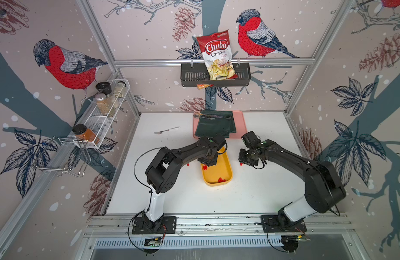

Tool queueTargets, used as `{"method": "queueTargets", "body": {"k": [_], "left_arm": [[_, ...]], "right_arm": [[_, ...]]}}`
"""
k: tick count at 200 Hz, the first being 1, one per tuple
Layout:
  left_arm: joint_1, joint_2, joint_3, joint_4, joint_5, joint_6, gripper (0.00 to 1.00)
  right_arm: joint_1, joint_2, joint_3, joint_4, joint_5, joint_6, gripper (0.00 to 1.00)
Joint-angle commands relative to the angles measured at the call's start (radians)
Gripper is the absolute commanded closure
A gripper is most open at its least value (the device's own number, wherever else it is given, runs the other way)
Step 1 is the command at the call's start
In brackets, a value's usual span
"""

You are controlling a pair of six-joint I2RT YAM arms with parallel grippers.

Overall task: Take the screw protection sleeves out of the storage box
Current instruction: Pick up the screw protection sleeve from the storage box.

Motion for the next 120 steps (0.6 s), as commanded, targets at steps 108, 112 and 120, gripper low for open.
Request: {"method": "queueTargets", "body": {"k": [108,112,120], "left_arm": [[-0.007,0.056,-0.019,0.010,-0.030,0.062,0.82],[-0.007,0.054,-0.019,0.011,-0.032,0.062,0.83],[-0.007,0.052,-0.019,0.014,-0.031,0.063,0.85]], "right_arm": [[0.020,0.045,0.022,0.006,0.009,-0.001,0.64],[0.021,0.048,0.023,0.007,0.008,-0.002,0.64],[0.024,0.050,0.023,0.008,0.009,-0.002,0.64]]}}
